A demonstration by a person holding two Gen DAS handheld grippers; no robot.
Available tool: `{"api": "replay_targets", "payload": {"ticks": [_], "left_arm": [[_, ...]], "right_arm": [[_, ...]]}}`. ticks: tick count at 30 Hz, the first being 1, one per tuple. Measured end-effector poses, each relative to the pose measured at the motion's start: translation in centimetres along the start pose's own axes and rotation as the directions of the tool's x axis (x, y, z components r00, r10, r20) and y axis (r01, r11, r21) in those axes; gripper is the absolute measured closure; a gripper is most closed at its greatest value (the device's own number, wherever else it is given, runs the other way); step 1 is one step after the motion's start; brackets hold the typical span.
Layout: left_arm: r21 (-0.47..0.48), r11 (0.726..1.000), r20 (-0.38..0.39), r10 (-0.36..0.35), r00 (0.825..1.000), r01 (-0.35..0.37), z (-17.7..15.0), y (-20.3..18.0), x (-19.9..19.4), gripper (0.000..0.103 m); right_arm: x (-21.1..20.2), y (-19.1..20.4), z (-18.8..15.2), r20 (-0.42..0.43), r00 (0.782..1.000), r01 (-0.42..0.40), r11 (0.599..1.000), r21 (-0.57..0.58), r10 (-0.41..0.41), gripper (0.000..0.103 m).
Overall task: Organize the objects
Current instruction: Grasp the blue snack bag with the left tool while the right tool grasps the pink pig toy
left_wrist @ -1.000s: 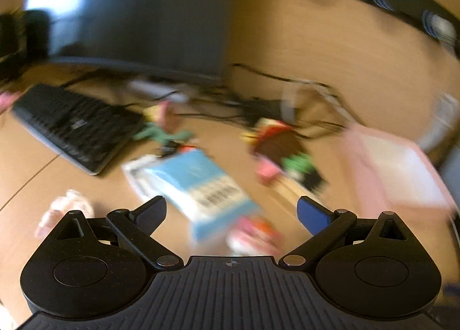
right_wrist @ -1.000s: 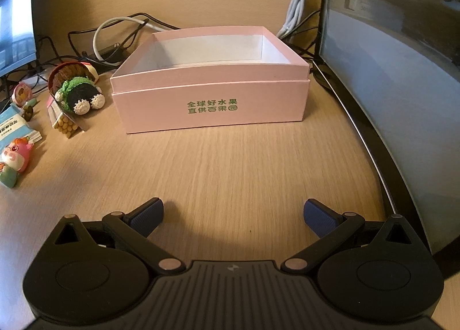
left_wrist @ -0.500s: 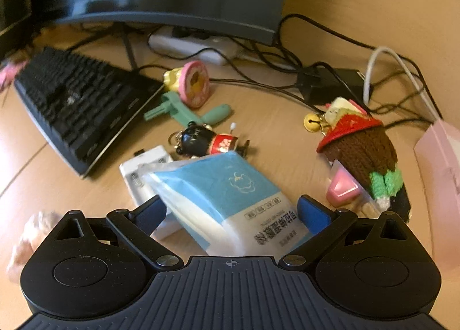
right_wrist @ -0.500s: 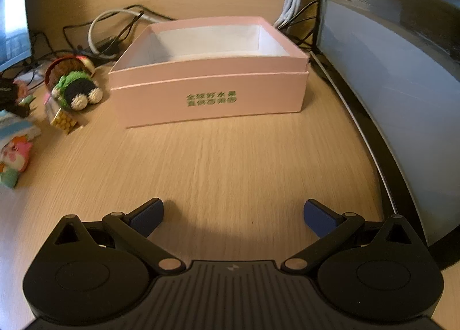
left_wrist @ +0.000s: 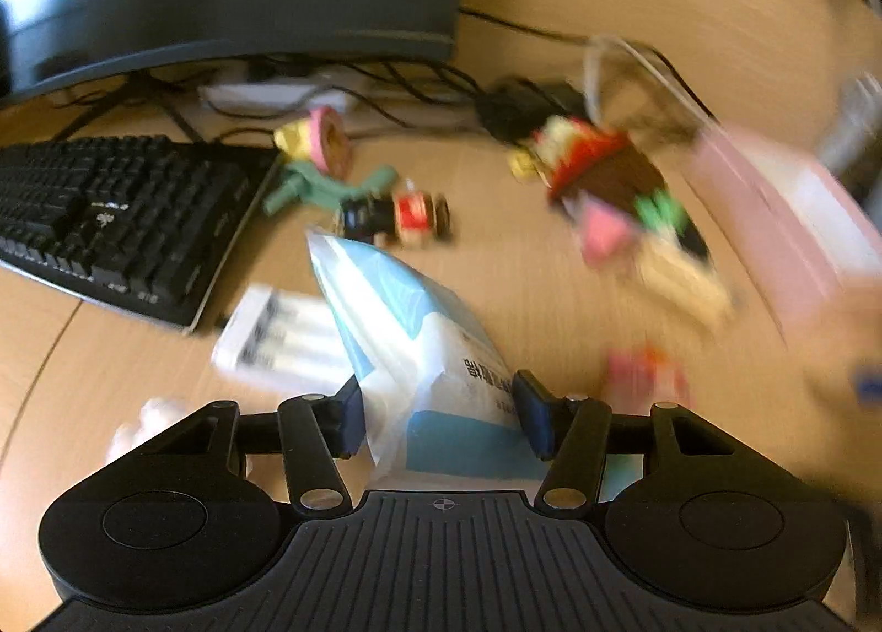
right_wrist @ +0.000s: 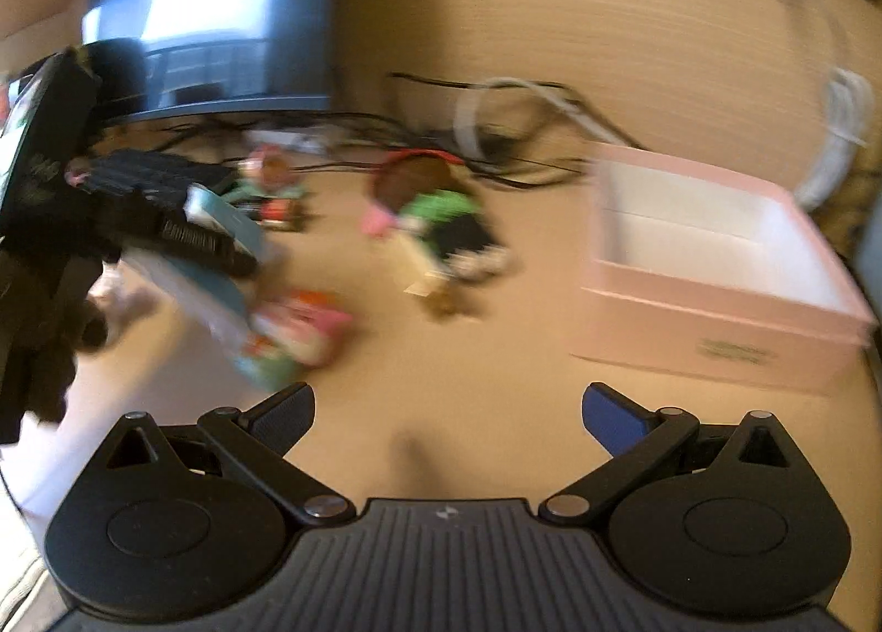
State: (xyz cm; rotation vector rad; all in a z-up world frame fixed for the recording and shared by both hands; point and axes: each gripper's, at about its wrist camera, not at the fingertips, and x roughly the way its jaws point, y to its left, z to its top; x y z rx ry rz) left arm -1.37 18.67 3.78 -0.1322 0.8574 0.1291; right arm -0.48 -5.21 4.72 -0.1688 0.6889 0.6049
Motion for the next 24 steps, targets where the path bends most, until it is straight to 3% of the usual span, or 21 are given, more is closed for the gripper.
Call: {"api": "replay_targets", "payload": {"ticks": [6, 9, 12, 15, 16, 17, 20, 24], "left_arm": [[-0.015, 0.998, -0.011, -0.055, 0.998, 0.055, -1.4, 2.5, -1.4, 0.044], [0.0, 0.996, -0.009, -0.093, 0.996, 0.093, -2.2, 3.2, -2.2, 0.045], [0.025, 0.989, -0.013, -0.142, 0.99, 0.143, -2.7, 3.7, -2.9, 0.046], [0.037, 0.976, -0.029, -0.212, 0.977, 0.213, -3.1, 3.7, -3.9, 0.047], [0.051, 0.969, -0.031, -0.239, 0.971, 0.24, -3.2, 3.6, -4.4, 0.047], [0.074, 0.961, -0.033, -0.264, 0.964, 0.266, -3.1, 3.3, -5.0, 0.047], [0.162, 0.929, -0.02, -0.333, 0.943, 0.332, -2.3, 2.1, -6.6, 0.047], [0.181, 0.889, 0.002, -0.427, 0.904, 0.42, 0.0, -1.6, -7.3, 0.047]], "right_arm": [[3.3, 3.1, 2.0, 0.0, 0.999, -0.048, 0.998, 0.046, 0.048, 0.001], [5.6, 4.2, 3.4, -0.025, 0.998, -0.054, 0.995, 0.079, 0.056, 0.013], [8.0, 5.3, 3.8, -0.105, 0.994, -0.022, 0.994, 0.105, 0.033, 0.024], [8.7, 6.3, 3.3, -0.155, 0.988, -0.007, 0.995, 0.097, 0.022, 0.029], [8.5, 6.6, 3.2, -0.159, 0.987, 0.003, 0.997, 0.08, 0.01, 0.046], [8.1, 6.8, 3.3, -0.169, 0.986, 0.011, 0.997, 0.071, 0.001, 0.051], [4.4, 5.3, 3.3, -0.132, 0.99, 0.064, 0.99, 0.126, -0.047, 0.052], [-2.2, 2.4, 2.2, -0.066, 0.985, 0.164, 0.98, 0.113, -0.157, 0.052]]}}
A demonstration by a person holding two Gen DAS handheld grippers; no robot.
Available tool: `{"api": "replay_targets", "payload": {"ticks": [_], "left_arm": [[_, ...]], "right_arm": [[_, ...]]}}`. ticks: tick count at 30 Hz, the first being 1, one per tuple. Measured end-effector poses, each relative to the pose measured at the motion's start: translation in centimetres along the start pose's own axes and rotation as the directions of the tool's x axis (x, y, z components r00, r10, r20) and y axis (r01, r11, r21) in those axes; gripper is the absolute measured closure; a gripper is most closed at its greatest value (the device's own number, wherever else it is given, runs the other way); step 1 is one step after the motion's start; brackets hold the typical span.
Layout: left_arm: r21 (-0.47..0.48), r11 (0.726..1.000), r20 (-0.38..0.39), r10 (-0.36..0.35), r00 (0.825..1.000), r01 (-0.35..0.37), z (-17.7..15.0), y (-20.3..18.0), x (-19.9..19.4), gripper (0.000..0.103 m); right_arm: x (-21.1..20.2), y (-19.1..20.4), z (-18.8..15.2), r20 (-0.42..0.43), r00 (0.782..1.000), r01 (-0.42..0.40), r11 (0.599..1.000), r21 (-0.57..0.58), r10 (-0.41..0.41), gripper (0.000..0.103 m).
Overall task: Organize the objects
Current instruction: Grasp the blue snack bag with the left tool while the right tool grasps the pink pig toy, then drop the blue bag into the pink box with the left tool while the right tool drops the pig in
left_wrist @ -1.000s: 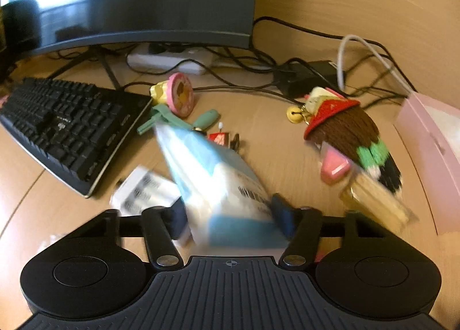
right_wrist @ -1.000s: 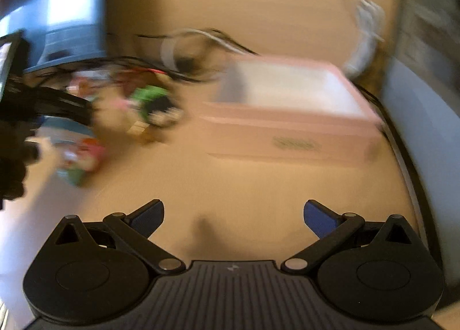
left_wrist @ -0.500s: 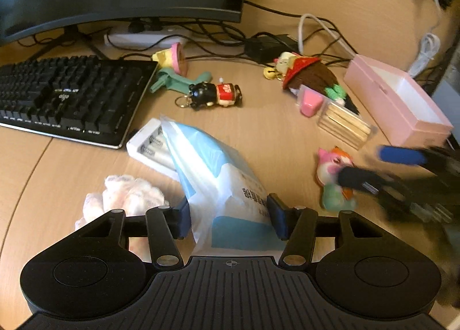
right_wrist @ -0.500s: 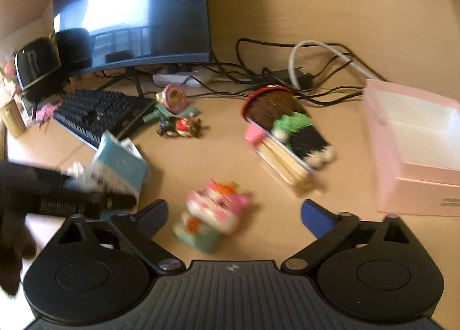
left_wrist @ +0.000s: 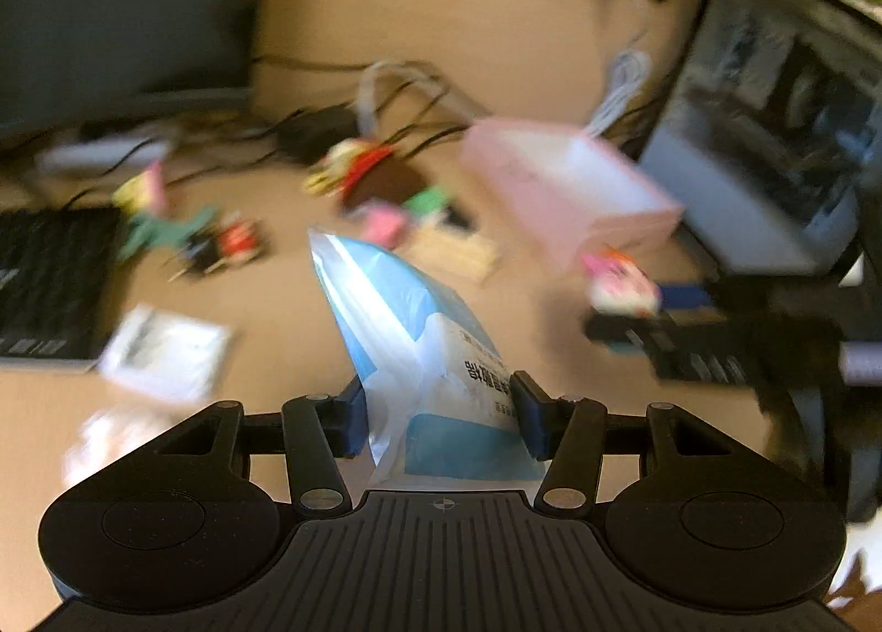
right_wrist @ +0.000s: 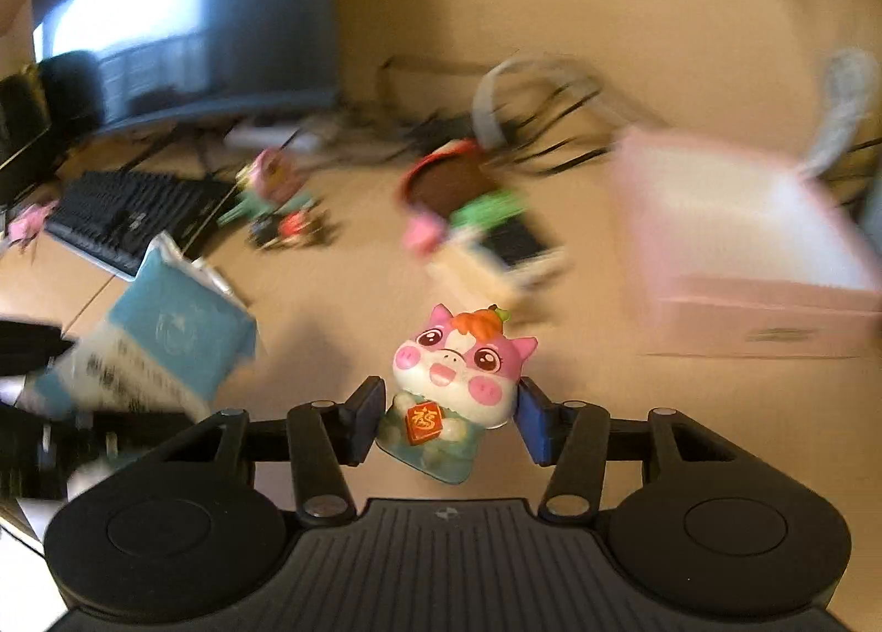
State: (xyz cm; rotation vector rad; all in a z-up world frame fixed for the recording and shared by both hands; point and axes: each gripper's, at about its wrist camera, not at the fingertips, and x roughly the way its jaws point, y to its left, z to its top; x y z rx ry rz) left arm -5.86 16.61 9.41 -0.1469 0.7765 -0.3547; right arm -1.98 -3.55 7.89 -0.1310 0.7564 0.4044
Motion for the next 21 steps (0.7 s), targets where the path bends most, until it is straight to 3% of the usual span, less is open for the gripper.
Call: {"api": "replay_targets", "payload": {"ticks": [6, 9, 12, 13, 15, 18, 21], "left_arm": [[0.042, 0.996, 0.128, -0.09, 0.988, 0.085, 7.5, -7.6, 4.6, 0.046], [0.117, 0.992, 0.221, -0.078, 0.972, 0.053, 11.9, -11.5, 8.2, 0.045], [0.1, 0.995, 0.264, -0.039, 0.964, 0.013, 15.2, -14.1, 12.7, 0.043], [0.122, 0.992, 0.262, -0.022, 0.965, -0.01, 15.8, -14.9, 14.7, 0.042], [0.137, 0.985, 0.159, 0.081, 0.984, -0.104, 16.5, -15.7, 19.0, 0.043], [0.029, 0.995, 0.119, 0.097, 0.988, -0.101, 16.2, -15.2, 20.9, 0.049], [0.05, 0.991, 0.085, 0.116, 0.99, -0.121, 15.1, -15.6, 21.9, 0.048]], "right_arm": [[-5.2, -7.4, -2.6, 0.03, 0.993, 0.117, 0.993, 0.03, -0.118, 0.052], [-5.8, -9.8, -2.9, 0.065, 0.989, 0.127, 0.991, 0.053, -0.13, 0.052], [-5.6, -11.5, -2.8, 0.062, 0.991, 0.116, 0.989, 0.095, -0.123, 0.052], [-5.6, -11.9, -2.9, 0.071, 0.991, 0.105, 0.989, 0.099, -0.113, 0.052], [-5.9, -12.4, -3.2, 0.091, 0.99, 0.102, 0.99, 0.095, -0.111, 0.052], [-5.7, -13.4, -3.8, 0.08, 0.991, 0.096, 0.99, 0.107, -0.105, 0.052], [-5.0, -14.8, -4.2, 0.06, 0.994, 0.088, 0.989, 0.117, -0.096, 0.052]]}}
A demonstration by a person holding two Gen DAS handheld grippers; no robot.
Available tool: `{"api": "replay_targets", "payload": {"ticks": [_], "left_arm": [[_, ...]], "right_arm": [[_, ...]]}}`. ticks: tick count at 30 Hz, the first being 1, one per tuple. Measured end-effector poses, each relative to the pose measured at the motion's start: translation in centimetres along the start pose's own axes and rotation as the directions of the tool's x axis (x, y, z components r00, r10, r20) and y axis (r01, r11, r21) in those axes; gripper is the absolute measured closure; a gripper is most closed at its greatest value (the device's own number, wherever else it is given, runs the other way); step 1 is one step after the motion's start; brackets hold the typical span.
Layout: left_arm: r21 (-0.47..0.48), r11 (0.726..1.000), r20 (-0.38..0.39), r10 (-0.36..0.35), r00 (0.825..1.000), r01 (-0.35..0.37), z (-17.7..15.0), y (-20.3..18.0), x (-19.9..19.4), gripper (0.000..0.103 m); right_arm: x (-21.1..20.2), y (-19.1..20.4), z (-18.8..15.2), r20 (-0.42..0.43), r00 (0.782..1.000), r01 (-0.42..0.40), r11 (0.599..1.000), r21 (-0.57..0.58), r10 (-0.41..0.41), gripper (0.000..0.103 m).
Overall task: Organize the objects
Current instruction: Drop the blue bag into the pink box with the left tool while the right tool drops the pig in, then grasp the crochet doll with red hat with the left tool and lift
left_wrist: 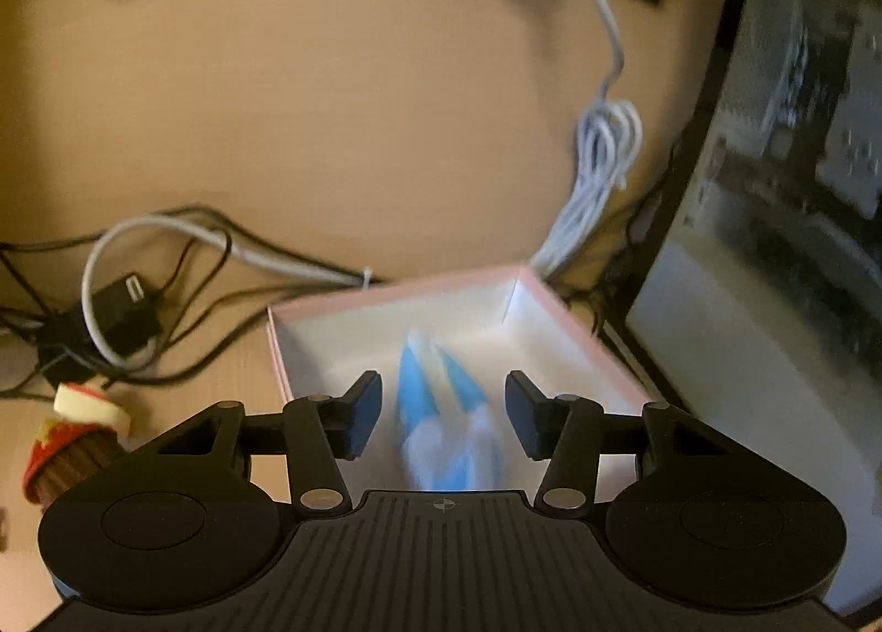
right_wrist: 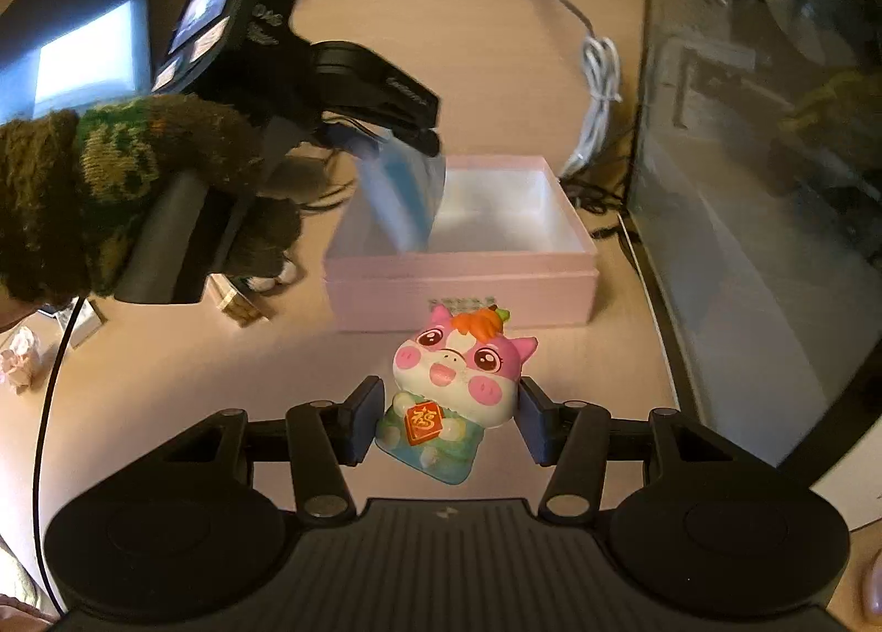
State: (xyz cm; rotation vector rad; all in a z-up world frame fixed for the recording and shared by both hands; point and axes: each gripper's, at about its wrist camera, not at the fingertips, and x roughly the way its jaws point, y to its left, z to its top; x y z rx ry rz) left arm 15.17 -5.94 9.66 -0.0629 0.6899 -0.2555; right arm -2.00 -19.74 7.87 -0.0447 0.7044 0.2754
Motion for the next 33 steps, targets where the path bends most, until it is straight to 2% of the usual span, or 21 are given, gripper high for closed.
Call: {"api": "replay_targets", "payload": {"ticks": [3, 6, 8, 11, 13, 15, 16, 18, 21, 22, 26, 28, 31, 33], "left_arm": [[-0.019, 1.0, 0.036, 0.018, 0.999, -0.017, -0.4, 0.8, -1.1, 0.05], [-0.152, 0.988, 0.082, 0.028, 0.996, -0.015, -1.1, 2.9, -4.3, 0.052], [-0.199, 0.98, 0.085, 0.04, 0.996, -0.022, -2.4, 4.1, -6.6, 0.052], [-0.199, 0.979, 0.058, 0.053, 0.997, -0.041, -5.3, 5.3, -9.6, 0.052], [-0.189, 0.98, 0.022, 0.063, 0.998, -0.058, -7.8, 6.2, -11.7, 0.052], [-0.187, 0.978, -0.018, 0.093, 0.995, -0.095, -10.0, 7.5, -13.4, 0.052], [-0.197, 0.974, -0.041, 0.107, 0.993, -0.113, -10.9, 8.3, -14.1, 0.052], [-0.266, 0.954, -0.067, 0.128, 0.989, -0.142, -12.1, 10.6, -15.2, 0.052], [-0.384, 0.909, -0.058, 0.154, 0.986, -0.164, -12.0, 13.6, -16.1, 0.052], [-0.406, 0.9, -0.044, 0.152, 0.987, -0.157, -11.7, 14.4, -16.3, 0.052], [-0.443, 0.89, 0.004, 0.123, 0.992, -0.108, -8.1, 15.7, -14.1, 0.052], [-0.449, 0.886, -0.001, 0.131, 0.991, -0.118, -5.8, 16.1, -11.9, 0.052], [-0.463, 0.861, -0.116, 0.177, 0.977, -0.211, -3.5, 16.6, -6.9, 0.052], [-0.439, 0.847, -0.209, 0.227, 0.951, -0.299, -2.7, 16.8, -3.6, 0.052]], "right_arm": [[1.1, -0.5, 0.5, -0.014, 1.0, -0.001, 1.0, 0.007, 0.001, 0.052], [1.7, -0.6, 1.8, 0.017, 1.0, -0.016, 1.0, -0.001, 0.016, 0.052], [2.7, -0.6, 3.3, 0.053, 0.999, -0.007, 0.999, -0.031, 0.009, 0.052], [4.7, -0.5, 6.8, 0.133, 0.99, 0.053, 0.996, -0.077, -0.042, 0.052], [6.7, -0.9, 9.3, 0.185, 0.977, 0.127, 0.988, -0.088, -0.109, 0.051], [9.3, -1.5, 11.7, 0.178, 0.968, 0.192, 0.979, -0.072, -0.177, 0.045], [10.1, -1.8, 12.5, 0.163, 0.969, 0.192, 0.981, -0.037, -0.184, 0.04], [10.9, -2.6, 13.4, 0.132, 0.982, 0.128, 0.99, 0.056, -0.135, 0.038], [10.2, -1.8, 12.2, 0.118, 0.99, 0.057, 0.99, 0.126, -0.072, 0.025], [9.7, -1.0, 11.3, 0.112, 0.993, 0.036, 0.993, 0.111, -0.049, 0.024], [7.1, 1.7, 7.7, 0.105, 0.994, 0.004, 1.0, 0.017, -0.006, 0.024], [5.6, 2.5, 6.3, 0.116, 0.993, 0.003, 1.0, -0.02, -0.001, 0.024], [3.9, 2.7, 4.5, 0.127, 0.992, 0.022, 0.999, -0.05, -0.015, 0.02], [3.0, 2.4, 3.7, 0.116, 0.993, 0.034, 0.999, -0.041, -0.029, 0.02]]}}
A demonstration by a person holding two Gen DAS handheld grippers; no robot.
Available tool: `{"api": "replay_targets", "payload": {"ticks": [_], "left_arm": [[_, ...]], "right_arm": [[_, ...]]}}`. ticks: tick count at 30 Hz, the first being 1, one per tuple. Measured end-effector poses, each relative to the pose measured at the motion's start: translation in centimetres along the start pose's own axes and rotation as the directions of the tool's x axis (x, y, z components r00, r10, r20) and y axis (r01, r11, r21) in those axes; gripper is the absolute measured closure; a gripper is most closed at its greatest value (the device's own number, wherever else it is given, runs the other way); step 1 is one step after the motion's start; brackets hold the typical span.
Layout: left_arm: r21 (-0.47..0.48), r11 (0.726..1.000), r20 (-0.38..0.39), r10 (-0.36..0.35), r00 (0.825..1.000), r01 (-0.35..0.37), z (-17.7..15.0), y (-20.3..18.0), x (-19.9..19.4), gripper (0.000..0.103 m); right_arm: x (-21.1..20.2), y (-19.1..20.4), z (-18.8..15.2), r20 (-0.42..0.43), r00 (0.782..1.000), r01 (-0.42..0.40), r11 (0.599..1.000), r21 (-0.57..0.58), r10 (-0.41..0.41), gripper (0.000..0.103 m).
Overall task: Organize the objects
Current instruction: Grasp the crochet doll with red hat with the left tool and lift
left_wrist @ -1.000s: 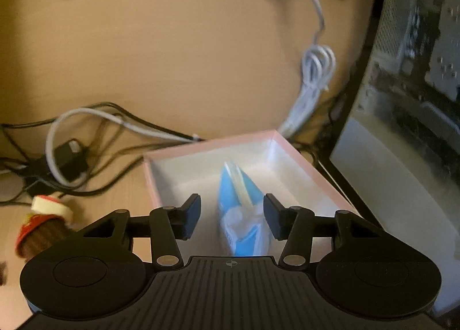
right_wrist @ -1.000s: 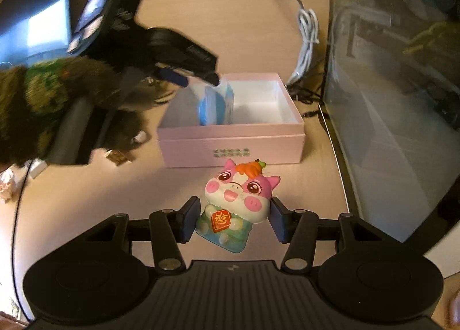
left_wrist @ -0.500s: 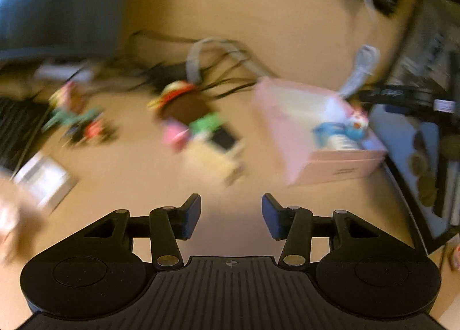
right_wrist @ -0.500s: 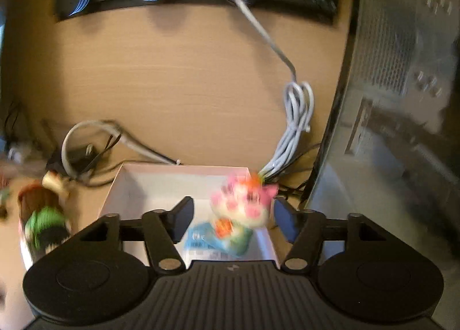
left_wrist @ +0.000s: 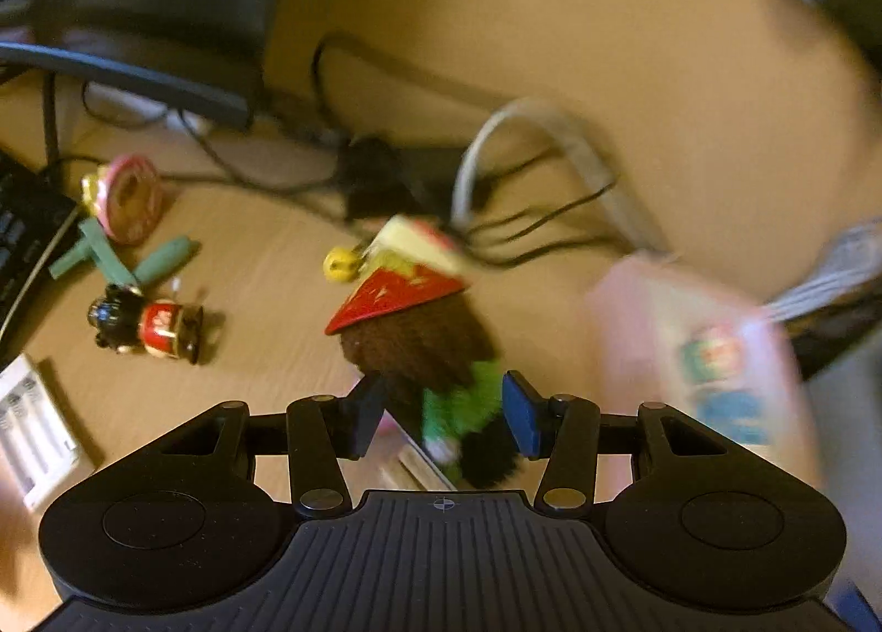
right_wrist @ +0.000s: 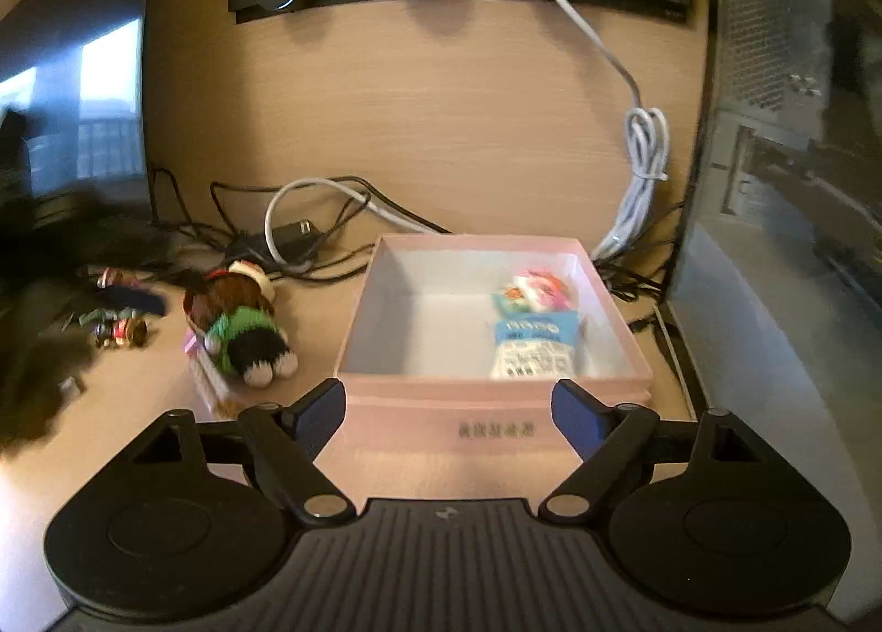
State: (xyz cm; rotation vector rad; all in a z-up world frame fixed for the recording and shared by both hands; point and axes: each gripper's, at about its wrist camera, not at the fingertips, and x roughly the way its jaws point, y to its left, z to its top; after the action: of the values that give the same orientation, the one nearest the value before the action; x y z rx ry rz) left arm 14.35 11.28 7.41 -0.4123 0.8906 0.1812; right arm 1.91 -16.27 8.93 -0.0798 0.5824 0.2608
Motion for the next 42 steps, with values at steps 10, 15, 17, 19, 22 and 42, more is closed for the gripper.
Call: {"api": "replay_targets", "payload": {"ticks": [10, 15, 17, 19, 22, 42], "left_arm": [[0.132, 0.982, 0.011, 0.134, 0.991, -0.134, 0.3, -2.4, 5.4, 0.029], [0.179, 0.981, 0.032, 0.075, 0.997, -0.08, -1.0, -2.3, 3.4, 0.044], [0.161, 0.987, 0.022, 0.016, 1.0, -0.019, -1.4, -1.1, 2.0, 0.046], [0.147, 0.989, 0.041, -0.039, 0.998, 0.032, -1.8, 0.4, -0.2, 0.047], [0.11, 0.987, 0.103, -0.129, 0.986, 0.117, -2.3, 3.9, -5.3, 0.047], [-0.236, 0.957, 0.287, 0.232, 0.929, -0.166, -10.1, 30.4, -26.3, 0.047]], "right_arm": [[-2.8, -1.0, -3.9, -0.09, 0.994, 0.063, 0.998, 0.027, -0.061, 0.02], [-2.7, -1.1, -4.1, -0.103, 0.993, 0.058, 0.998, 0.007, -0.057, 0.02], [-2.4, -0.9, -3.9, -0.098, 0.994, 0.041, 0.999, -0.004, -0.041, 0.02], [-1.9, -0.4, -3.6, -0.095, 0.995, 0.016, 1.0, -0.019, -0.018, 0.02], [-0.9, 1.0, -3.1, -0.104, 0.994, -0.033, 0.998, -0.049, 0.028, 0.02], [3.1, 33.5, -2.5, -0.223, 0.777, -0.622, 0.661, -0.42, 0.589, 0.019]]}}
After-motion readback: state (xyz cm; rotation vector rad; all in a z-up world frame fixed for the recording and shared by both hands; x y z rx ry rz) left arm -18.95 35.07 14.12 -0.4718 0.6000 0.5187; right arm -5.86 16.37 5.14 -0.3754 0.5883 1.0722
